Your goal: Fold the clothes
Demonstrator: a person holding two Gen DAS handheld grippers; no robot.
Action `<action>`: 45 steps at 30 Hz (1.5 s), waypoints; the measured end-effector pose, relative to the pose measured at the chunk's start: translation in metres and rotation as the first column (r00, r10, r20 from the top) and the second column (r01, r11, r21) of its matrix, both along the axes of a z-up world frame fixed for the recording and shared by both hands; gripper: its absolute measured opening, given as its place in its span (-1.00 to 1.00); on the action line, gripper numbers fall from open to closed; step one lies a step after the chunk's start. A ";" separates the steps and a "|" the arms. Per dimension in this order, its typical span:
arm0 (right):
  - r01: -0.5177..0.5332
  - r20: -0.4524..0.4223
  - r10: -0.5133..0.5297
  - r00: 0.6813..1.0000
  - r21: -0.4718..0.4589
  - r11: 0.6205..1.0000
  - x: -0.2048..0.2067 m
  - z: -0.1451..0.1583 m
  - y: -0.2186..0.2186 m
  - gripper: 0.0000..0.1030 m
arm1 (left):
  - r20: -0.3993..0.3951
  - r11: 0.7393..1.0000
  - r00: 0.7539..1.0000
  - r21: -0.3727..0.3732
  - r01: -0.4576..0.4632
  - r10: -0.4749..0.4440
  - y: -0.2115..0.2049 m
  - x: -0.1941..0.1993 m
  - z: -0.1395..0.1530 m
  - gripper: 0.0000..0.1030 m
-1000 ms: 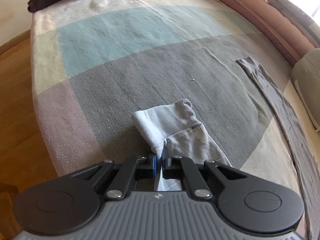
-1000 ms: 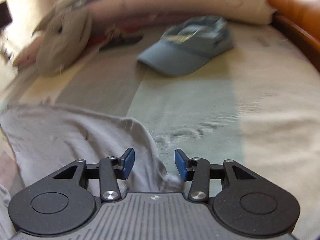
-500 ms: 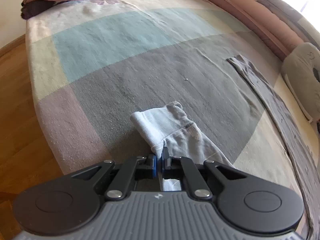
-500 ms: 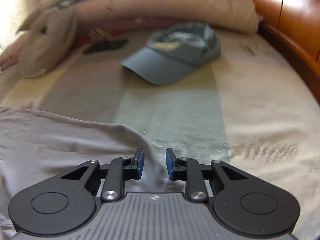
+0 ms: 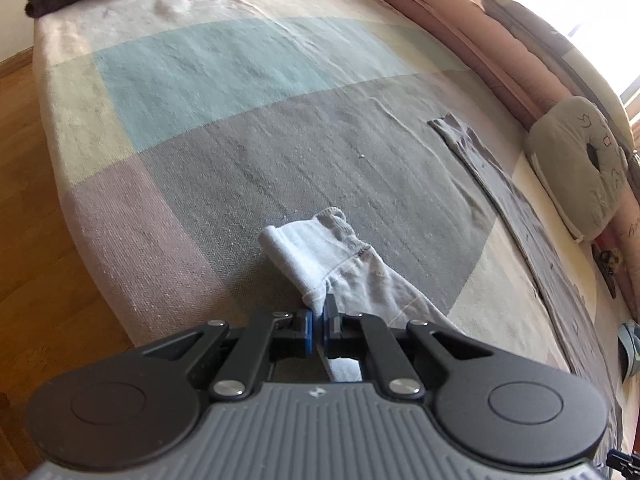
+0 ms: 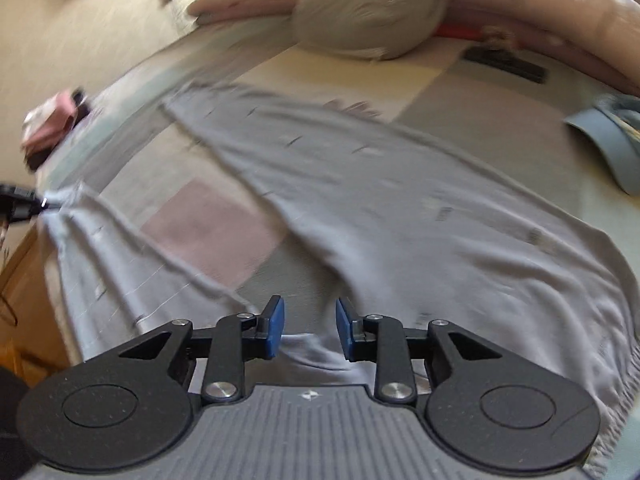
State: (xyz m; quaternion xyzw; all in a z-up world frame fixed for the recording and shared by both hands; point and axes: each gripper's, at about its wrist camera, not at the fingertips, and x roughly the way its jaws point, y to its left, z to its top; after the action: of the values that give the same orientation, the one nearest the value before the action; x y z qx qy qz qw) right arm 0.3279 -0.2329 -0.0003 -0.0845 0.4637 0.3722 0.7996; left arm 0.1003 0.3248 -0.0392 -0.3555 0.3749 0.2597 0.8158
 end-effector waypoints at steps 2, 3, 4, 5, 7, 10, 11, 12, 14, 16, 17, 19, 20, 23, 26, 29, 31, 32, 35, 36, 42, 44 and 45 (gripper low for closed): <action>0.002 0.000 -0.002 1.000 -0.043 0.999 0.003 -0.003 0.009 -0.35 | 0.015 1.000 1.000 -0.005 0.001 -0.001 0.000 -0.002 -0.002 -0.92; 0.003 0.000 -0.003 1.000 -0.064 0.998 0.004 -0.005 0.013 -0.35 | 0.023 1.000 1.000 -0.007 0.002 -0.001 0.000 -0.003 -0.002 -0.92; 0.004 0.000 -0.004 1.000 -0.085 0.996 0.006 -0.007 0.018 -0.35 | 0.029 1.000 1.000 -0.006 0.003 -0.002 0.000 -0.004 -0.002 -0.92; 0.005 0.000 -0.005 1.000 -0.107 0.994 0.007 -0.008 0.022 -0.35 | 0.036 1.000 0.999 -0.005 0.003 -0.003 0.000 -0.005 -0.002 -0.92; 0.007 0.001 -0.007 1.000 -0.149 0.989 0.010 -0.012 0.031 -0.36 | 0.048 1.000 0.999 -0.008 0.001 0.000 0.001 -0.007 -0.002 -0.92; 0.003 -0.002 -0.003 1.000 -0.178 0.984 0.014 -0.013 0.042 -0.37 | 0.064 1.000 0.998 -0.017 0.001 0.000 0.004 -0.008 -0.001 -0.92; -0.006 -0.005 0.006 1.000 -0.155 0.988 0.013 -0.009 0.042 -0.37 | 0.065 1.000 0.998 -0.016 0.003 -0.002 0.004 -0.009 -0.001 -0.92; -0.015 -0.008 0.015 1.000 -0.131 0.991 0.013 -0.005 0.042 -0.37 | 0.065 1.000 0.998 -0.014 0.007 -0.006 0.003 -0.009 -0.001 -0.92; -0.033 -0.013 0.032 0.999 -0.082 0.996 0.013 0.002 0.043 -0.36 | 0.064 1.000 0.998 -0.014 0.010 -0.009 0.003 -0.010 -0.001 -0.92; -0.056 -0.008 0.055 0.998 -0.058 0.997 0.009 0.008 0.047 -0.36 | 0.066 1.000 0.998 -0.020 0.004 -0.003 0.004 -0.011 -0.001 -0.92; -0.071 0.002 0.072 0.997 -0.067 0.995 0.005 0.011 0.052 -0.36 | 0.069 1.000 0.998 -0.024 0.000 0.002 0.004 -0.013 -0.001 -0.92; -0.102 0.022 0.104 0.994 -0.084 0.991 -0.004 0.015 0.060 -0.36 | 0.078 0.999 0.997 -0.031 -0.009 0.011 0.004 -0.017 0.000 -0.92; -0.117 0.020 0.119 0.993 -0.080 0.990 -0.008 0.016 0.064 -0.36 | 0.082 0.999 0.997 -0.033 -0.007 0.009 0.005 -0.018 0.000 -0.92; -0.167 0.002 0.168 0.986 -0.051 0.985 -0.020 0.014 0.074 -0.36 | 0.072 0.999 0.997 -0.039 -0.001 0.004 0.007 -0.019 -0.003 -0.92; -0.279 -0.024 0.278 0.960 -0.030 0.960 -0.040 0.010 0.087 -0.36 | 0.068 0.999 0.998 -0.034 0.012 -0.010 0.008 -0.015 -0.006 -0.91; -0.364 -0.039 0.363 0.931 -0.035 0.931 -0.062 0.007 0.098 -0.36 | 0.074 0.999 0.997 0.005 0.036 -0.036 0.006 -0.008 -0.005 -0.90; -0.382 -0.062 0.380 0.923 -0.018 0.924 -0.072 0.004 0.101 -0.36 | 0.077 0.999 0.996 0.023 0.048 -0.050 0.006 -0.006 -0.004 -0.89; -0.385 -0.071 0.384 0.921 -0.008 0.923 -0.078 0.002 0.102 -0.36 | 0.080 0.998 0.995 0.024 0.050 -0.052 0.006 -0.006 -0.004 -0.89; -0.387 -0.082 0.386 0.919 0.001 0.922 -0.091 -0.006 0.108 -0.36 | 0.094 0.999 0.994 0.004 0.050 -0.050 0.009 -0.010 -0.008 -0.89; -0.386 -0.084 0.385 0.919 0.002 0.922 -0.095 -0.009 0.110 -0.36 | 0.100 0.999 0.994 -0.002 0.051 -0.051 0.010 -0.012 -0.009 -0.89; -0.430 -0.020 0.430 0.903 -0.010 0.903 -0.134 -0.013 0.128 -0.36 | 0.087 0.995 0.991 0.000 0.100 -0.100 0.010 -0.017 -0.019 -0.89; -0.449 0.004 0.449 0.894 -0.010 0.893 -0.152 -0.011 0.130 -0.36 | 0.089 0.992 0.988 0.026 0.126 -0.128 0.008 -0.017 -0.019 -0.87; -0.456 0.010 0.456 0.890 -0.008 0.890 -0.159 -0.011 0.131 -0.36 | 0.091 0.990 0.986 0.038 0.139 -0.142 0.008 -0.018 -0.019 -0.86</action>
State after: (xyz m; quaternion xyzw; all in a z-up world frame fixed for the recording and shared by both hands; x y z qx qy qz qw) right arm 0.1685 -0.1020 -0.0115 -0.1953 0.4275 0.5476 0.6923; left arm 0.0824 0.3325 -0.0579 -0.3271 0.3563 0.1907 0.8542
